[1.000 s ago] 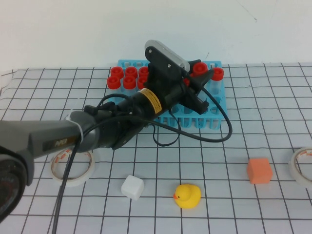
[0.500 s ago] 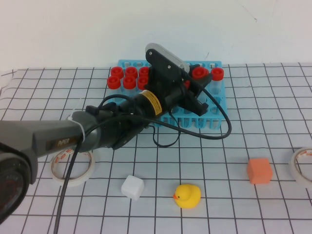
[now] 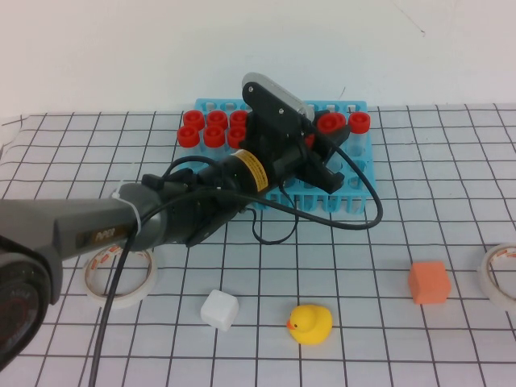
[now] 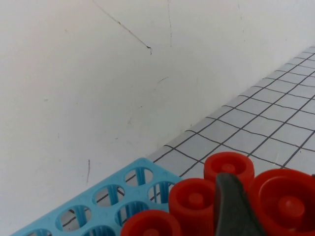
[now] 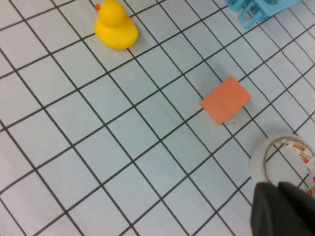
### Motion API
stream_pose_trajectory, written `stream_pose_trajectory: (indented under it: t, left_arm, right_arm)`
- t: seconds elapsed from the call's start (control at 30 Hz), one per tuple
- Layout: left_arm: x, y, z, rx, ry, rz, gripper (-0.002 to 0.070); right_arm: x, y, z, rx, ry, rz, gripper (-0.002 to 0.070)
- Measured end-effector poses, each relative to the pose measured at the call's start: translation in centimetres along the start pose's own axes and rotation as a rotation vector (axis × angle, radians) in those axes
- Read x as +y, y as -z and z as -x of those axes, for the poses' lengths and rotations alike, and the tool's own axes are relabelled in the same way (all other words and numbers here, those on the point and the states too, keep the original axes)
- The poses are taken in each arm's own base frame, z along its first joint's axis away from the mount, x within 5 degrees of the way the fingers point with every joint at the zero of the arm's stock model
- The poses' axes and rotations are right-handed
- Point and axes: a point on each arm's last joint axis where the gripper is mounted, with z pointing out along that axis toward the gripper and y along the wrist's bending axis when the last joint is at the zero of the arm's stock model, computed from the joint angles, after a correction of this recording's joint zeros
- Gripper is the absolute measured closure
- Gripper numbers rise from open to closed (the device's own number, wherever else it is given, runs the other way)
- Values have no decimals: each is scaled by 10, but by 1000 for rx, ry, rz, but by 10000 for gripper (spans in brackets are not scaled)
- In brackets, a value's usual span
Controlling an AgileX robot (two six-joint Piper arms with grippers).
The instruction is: Place the test tubes
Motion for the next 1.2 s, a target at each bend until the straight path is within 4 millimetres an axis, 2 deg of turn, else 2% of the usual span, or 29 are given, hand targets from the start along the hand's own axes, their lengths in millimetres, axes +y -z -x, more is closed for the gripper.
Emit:
stream_pose_trajectory:
  t: [0.13,0.23,0.43,0.63,0.77,0.9,0.97,1.07,1.2]
  left_arm:
    - [0,0,1,-7,2,-3,337]
    - [0,2,9,-23,-5,-5,307]
    - [-1,10,40,-55,-37,11,295]
    - [-2,17,61,-72,-86,26,304]
    - [-3,26,83,-91,-109,41,383]
    - [-5,44,118,-81,-177,88,561]
    - [-6,56,136,-60,-216,120,627]
    - [-7,79,164,-18,-278,181,659]
    - [-7,123,202,73,-318,323,671]
  right_arm:
    - [0,0,0,0,1,-1,678]
    - [-1,0,0,-1,3,-6,678]
    - [-1,0,0,-3,9,-16,678]
    - [-2,0,0,-4,13,-23,678]
    - [-3,0,1,-6,18,-34,678]
    - [-4,1,0,-13,18,-39,678]
    - [-5,3,-1,-20,15,-40,678]
    - [-6,6,-2,-35,8,-41,678]
    - [-10,17,-9,-69,-13,-48,678]
